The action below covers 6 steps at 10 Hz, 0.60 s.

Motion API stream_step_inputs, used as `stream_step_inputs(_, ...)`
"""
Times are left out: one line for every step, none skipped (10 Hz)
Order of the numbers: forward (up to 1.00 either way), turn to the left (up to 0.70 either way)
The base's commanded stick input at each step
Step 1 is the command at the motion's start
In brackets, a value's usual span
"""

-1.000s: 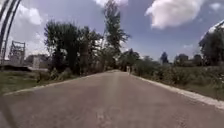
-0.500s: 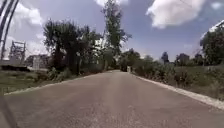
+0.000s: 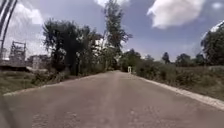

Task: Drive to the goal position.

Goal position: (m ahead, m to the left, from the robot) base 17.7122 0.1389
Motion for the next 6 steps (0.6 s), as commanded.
stream_step_inputs(0.5,0.0)
stream_step_inputs(0.5,0.0)
stream_step_inputs(0.5,0.0)
stream_step_inputs(0.5,0.0)
stream_step_inputs(0.5,0.0)
stream_step_inputs(0.5,0.0)
